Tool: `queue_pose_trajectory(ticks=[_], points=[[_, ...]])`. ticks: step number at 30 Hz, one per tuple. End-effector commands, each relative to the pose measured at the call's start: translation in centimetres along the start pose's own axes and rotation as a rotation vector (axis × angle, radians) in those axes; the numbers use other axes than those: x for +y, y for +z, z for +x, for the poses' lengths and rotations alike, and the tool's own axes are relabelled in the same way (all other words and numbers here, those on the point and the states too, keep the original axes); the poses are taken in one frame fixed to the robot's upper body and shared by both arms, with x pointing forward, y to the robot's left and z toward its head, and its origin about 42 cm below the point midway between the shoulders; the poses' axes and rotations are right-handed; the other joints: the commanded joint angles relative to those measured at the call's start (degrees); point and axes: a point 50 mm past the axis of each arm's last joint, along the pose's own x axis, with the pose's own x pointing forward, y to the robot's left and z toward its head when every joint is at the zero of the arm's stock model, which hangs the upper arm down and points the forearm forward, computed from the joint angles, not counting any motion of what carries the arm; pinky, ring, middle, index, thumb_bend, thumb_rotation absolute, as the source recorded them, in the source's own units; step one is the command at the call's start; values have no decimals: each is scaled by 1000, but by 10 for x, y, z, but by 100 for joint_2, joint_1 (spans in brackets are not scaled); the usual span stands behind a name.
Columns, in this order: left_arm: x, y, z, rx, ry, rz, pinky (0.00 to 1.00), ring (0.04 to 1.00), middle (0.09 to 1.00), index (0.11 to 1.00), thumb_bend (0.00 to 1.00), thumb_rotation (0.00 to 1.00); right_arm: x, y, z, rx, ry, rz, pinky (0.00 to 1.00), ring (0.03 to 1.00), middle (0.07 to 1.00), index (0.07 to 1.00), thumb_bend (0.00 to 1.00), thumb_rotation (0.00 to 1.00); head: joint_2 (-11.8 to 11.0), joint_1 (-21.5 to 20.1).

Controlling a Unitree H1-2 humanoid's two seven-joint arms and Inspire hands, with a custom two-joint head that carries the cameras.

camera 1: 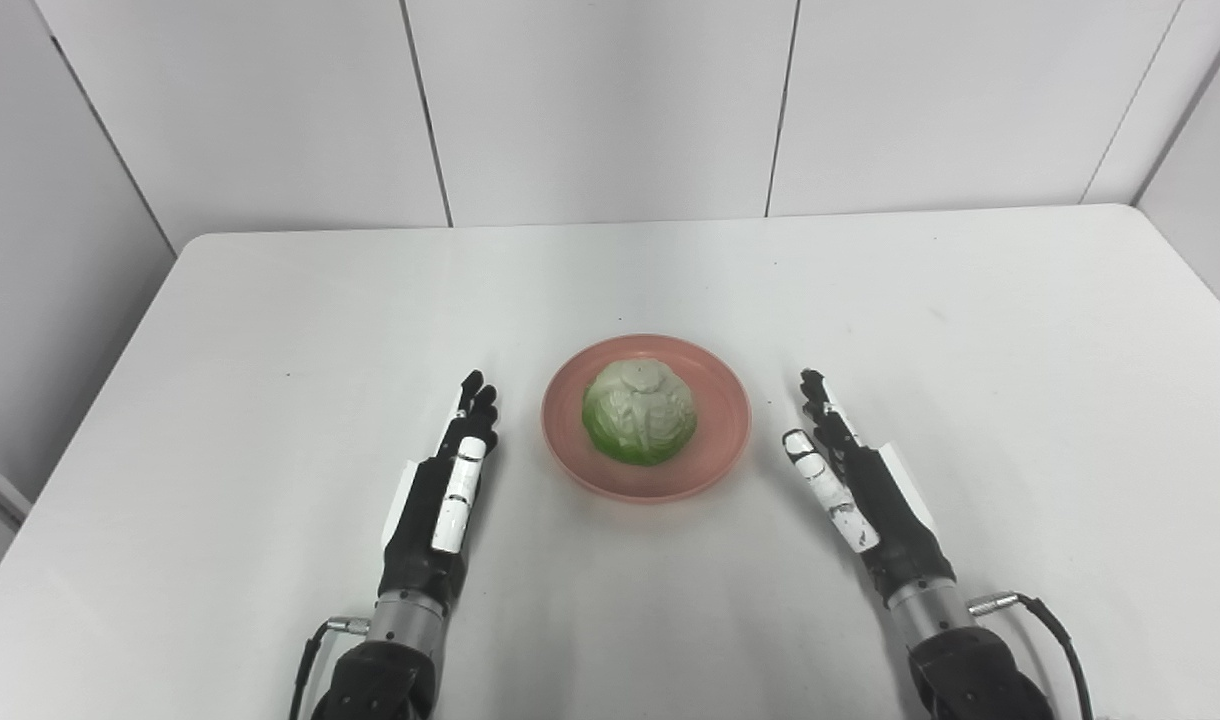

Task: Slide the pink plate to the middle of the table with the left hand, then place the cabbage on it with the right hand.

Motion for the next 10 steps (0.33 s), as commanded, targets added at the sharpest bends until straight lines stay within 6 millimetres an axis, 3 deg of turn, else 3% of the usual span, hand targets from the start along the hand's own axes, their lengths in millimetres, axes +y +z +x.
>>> queue_pose_trajectory(ticks=[1, 10], points=[[0, 4, 1, -26, -1, 0, 1000, 1000, 1000, 1000, 571, 1000, 1, 9, 3, -80, -19, 16, 1000, 1000, 1000, 1000, 449, 1000, 3, -1], [-1, 3, 1, -15, 4, 5, 1000, 987, 1000, 1000, 563, 1000, 1, 2, 5, -76, -24, 46, 1000, 1000, 1000, 1000, 405, 1000, 11, 80]])
